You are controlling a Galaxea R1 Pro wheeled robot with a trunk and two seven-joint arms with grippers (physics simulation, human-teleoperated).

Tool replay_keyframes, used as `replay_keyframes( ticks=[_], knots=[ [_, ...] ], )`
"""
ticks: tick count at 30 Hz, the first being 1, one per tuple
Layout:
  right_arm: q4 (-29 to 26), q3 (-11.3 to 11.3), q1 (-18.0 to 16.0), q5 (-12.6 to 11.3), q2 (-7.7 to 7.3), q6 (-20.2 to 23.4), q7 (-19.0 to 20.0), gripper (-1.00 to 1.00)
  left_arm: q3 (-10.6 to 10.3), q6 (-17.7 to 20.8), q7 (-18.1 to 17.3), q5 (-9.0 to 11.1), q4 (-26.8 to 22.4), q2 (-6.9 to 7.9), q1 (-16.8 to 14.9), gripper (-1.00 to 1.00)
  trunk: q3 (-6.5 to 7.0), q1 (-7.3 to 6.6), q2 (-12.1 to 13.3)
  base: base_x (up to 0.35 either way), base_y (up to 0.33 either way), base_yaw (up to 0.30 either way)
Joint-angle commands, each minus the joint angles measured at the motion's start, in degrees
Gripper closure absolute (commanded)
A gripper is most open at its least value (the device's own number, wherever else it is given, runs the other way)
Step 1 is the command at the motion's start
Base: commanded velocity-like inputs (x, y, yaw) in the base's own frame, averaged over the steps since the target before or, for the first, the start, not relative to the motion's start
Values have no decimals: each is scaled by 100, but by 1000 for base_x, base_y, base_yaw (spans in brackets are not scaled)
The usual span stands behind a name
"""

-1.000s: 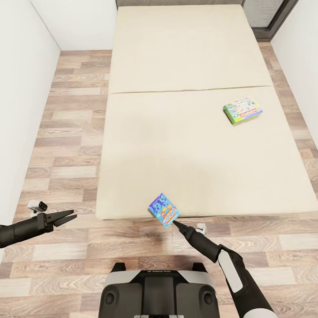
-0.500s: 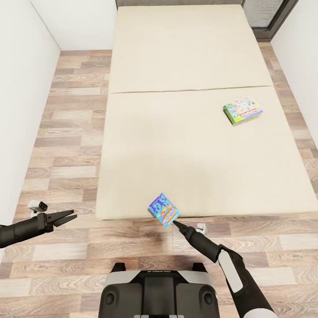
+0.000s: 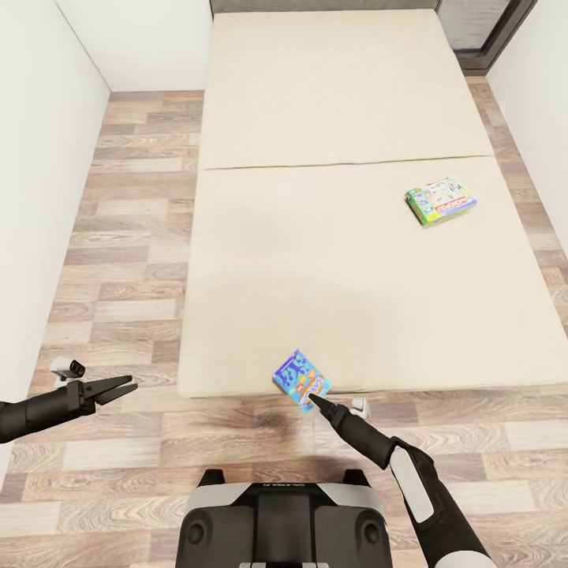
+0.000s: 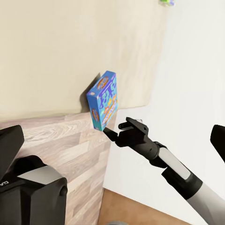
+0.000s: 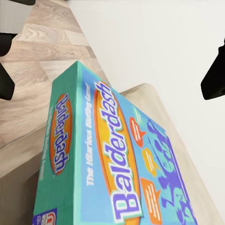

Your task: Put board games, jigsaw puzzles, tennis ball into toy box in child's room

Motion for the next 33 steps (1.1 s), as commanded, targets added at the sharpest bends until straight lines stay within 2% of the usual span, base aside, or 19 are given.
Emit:
replay_keyframes(
  ticks=[1,8,13,20,33],
  knots=[
    [-1,-19,-2,-22,4,42,9,-100,0,60,-19,2,0,2,-1,-100,-2,1,-2,4,7,0],
    [-1,-19,-2,-22,-4,41,10,-100,2,60,-19,10,0,2,-1,-100,-128,154,-283,1,2,0],
    [-1,-19,-2,-22,-3,40,12,-100,3,60,-19,10,0,2,-1,-100,-128,154,-283,0,0,0],
    [-1,-19,-2,-22,-3,40,13,-100,3,60,-19,11,0,2,-1,-100,-254,308,-564,0,0,0],
    [-1,-19,-2,-22,-3,40,15,-100,3,60,-19,10,0,1,-1,-100,-254,308,-564,0,0,0]
  ],
)
